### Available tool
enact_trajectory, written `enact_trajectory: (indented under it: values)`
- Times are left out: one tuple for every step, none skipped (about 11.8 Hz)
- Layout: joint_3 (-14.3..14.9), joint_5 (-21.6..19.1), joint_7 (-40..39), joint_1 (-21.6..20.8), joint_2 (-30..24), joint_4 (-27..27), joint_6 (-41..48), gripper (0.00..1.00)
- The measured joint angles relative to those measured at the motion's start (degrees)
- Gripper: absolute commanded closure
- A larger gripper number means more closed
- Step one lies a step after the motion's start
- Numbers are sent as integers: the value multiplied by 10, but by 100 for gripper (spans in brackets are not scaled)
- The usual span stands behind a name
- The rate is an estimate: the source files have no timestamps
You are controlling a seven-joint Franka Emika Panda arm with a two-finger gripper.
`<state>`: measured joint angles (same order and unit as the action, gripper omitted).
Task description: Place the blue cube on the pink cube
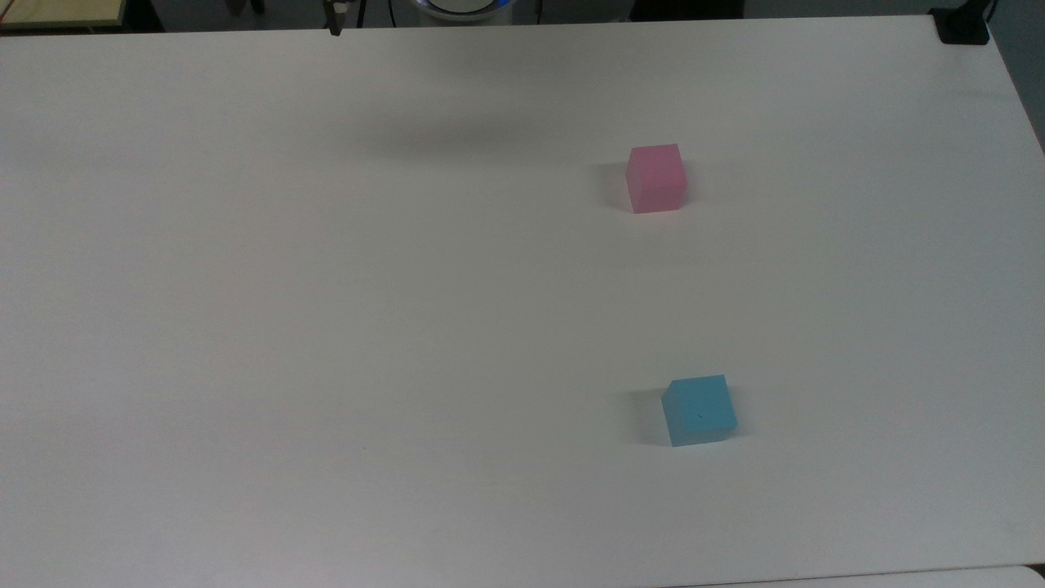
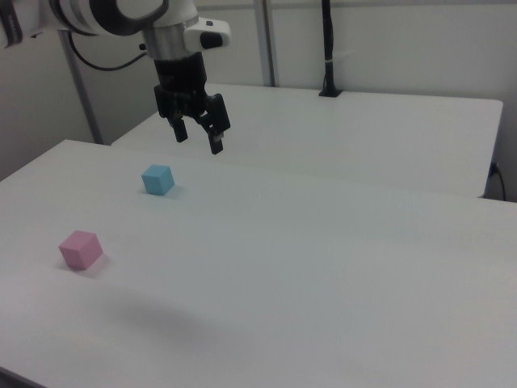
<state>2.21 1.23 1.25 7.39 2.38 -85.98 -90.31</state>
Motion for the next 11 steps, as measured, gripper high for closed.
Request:
enact_trajectory:
  values:
    - [0,0,0,0,0,0,0,0]
    - [0,0,0,0,0,0,0,0]
    - [0,0,0,0,0,0,0,0]
    - [0,0,0,0,0,0,0,0]
    - [0,0,-3,0,0,0,0,0]
    - [0,0,-6,0,0,0,0,0]
    - [0,0,-7,0,0,0,0,0]
    - [0,0,-7,0,0,0,0,0]
    - [0,0,-8,0,0,0,0,0]
    - [0,0,-8,-1,1,0,0,0]
    - [-1,0,-8,-2,1,-1,0,0]
